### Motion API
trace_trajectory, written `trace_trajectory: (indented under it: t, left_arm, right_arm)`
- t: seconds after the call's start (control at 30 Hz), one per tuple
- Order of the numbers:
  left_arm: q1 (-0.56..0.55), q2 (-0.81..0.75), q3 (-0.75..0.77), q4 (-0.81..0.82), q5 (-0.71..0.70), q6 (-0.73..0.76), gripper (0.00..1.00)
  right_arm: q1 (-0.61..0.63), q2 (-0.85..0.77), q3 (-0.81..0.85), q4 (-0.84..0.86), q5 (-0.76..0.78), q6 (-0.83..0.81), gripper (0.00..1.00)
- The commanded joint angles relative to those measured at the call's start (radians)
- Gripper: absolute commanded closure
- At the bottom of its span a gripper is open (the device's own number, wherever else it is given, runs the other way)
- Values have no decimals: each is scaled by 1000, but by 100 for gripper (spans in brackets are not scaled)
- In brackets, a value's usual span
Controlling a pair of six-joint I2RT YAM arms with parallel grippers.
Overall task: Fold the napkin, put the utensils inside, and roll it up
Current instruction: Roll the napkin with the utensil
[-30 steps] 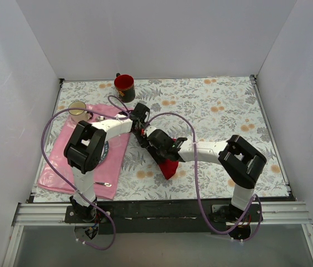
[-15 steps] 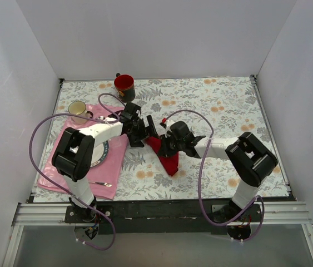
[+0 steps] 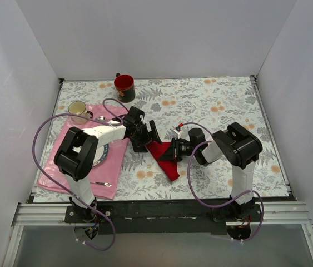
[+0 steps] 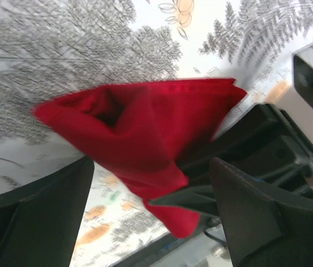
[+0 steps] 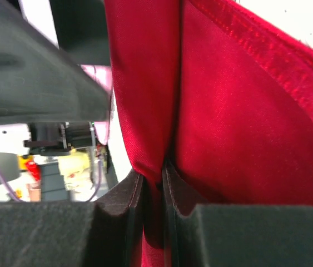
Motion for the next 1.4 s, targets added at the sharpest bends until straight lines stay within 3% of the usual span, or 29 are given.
trace_trajectory:
  t: [0.0,0.23,0.37,0.57,0.77,0.83,1.13,1.37]
  left_arm:
    - [-32,26,16,-20,-82,-71,16]
    - [-40,78,19,-61,-200,-51,30]
    - [-38,81,5,-58,-240,-12,42]
    - [-32,107,8,-48,-246,38,57]
    - [-20,125,1,-34,-234,61,58]
    - [-15,130,2,-32,-227,62,58]
    - [-9,144,11,-31,-202,74,59]
    - [-6,152,13,-38,-194,91,57]
  right_arm:
    - [-9,16,-16,138,-55,79,94]
    - [-14,-1,7,-20,-40,-41,90]
    - [-14,-65,65,-284,7,-224,84]
    - [-11,-142,165,-684,106,-504,67]
    - [35,-236,254,-985,274,-722,39]
    - [69,-259,280,-1043,308,-754,36]
    - [184,-372,202,-1154,586,-751,36]
    - [251,-418,225,-1240,820,-766,50]
